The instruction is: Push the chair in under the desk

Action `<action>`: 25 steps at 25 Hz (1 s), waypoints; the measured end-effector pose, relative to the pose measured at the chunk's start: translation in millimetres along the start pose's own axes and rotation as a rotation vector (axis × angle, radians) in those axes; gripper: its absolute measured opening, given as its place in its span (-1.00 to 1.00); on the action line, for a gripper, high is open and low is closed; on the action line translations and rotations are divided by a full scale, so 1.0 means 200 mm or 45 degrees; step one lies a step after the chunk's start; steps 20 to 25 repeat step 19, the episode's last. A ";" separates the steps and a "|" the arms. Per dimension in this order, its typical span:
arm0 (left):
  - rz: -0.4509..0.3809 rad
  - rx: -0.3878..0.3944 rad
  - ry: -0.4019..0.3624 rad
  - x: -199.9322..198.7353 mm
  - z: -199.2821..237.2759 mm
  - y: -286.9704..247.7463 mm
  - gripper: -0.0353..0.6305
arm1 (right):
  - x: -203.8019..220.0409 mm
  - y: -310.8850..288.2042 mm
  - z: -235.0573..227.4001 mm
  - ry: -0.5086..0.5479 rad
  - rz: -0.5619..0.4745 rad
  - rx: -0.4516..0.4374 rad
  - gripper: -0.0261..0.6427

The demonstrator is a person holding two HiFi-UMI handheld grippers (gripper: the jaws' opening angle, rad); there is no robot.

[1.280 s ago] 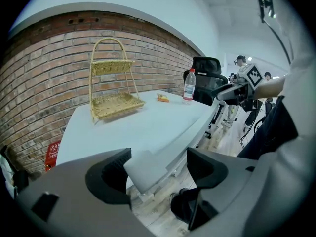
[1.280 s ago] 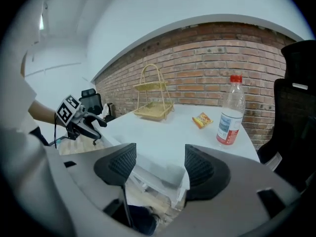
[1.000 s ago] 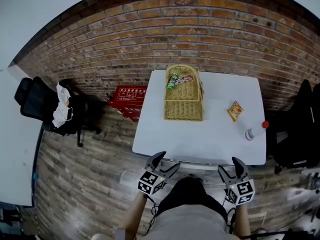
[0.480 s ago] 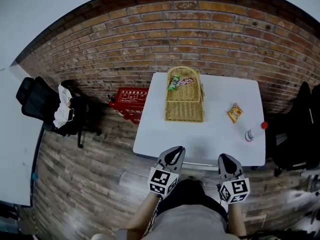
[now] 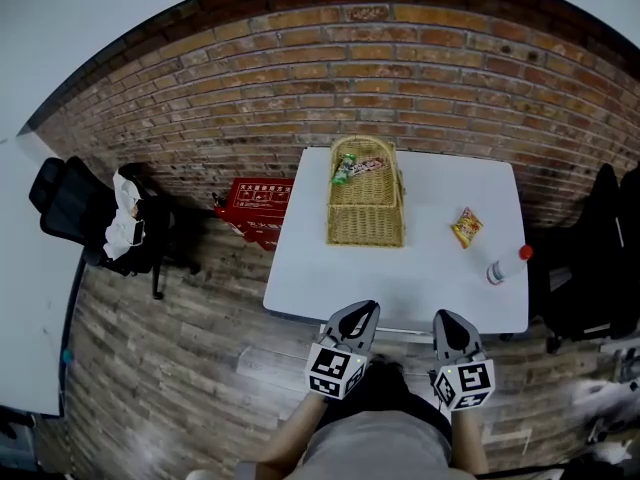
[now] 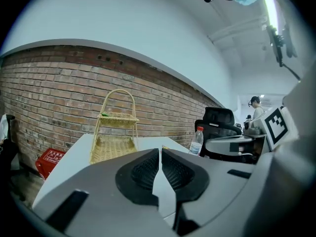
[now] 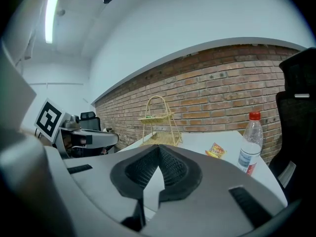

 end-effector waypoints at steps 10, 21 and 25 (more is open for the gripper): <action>-0.020 0.012 -0.019 -0.04 -0.01 -0.03 -0.81 | -0.03 0.00 0.00 -0.004 -0.023 0.002 -0.88; -0.021 0.023 -0.025 -0.06 -0.02 -0.03 -0.81 | -0.05 -0.01 0.02 0.005 -0.032 -0.026 -0.88; -0.021 0.023 -0.025 -0.06 -0.02 -0.03 -0.81 | -0.05 -0.01 0.02 0.005 -0.032 -0.026 -0.88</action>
Point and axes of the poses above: the fingertips, and each gripper's own axes: y backward along the fingers, z to its left, x out of its underside, the point moved 2 cm from there along y, backward along the fingers, and after that the axes turned 14 degrees about -y, right-handed, at the moved point
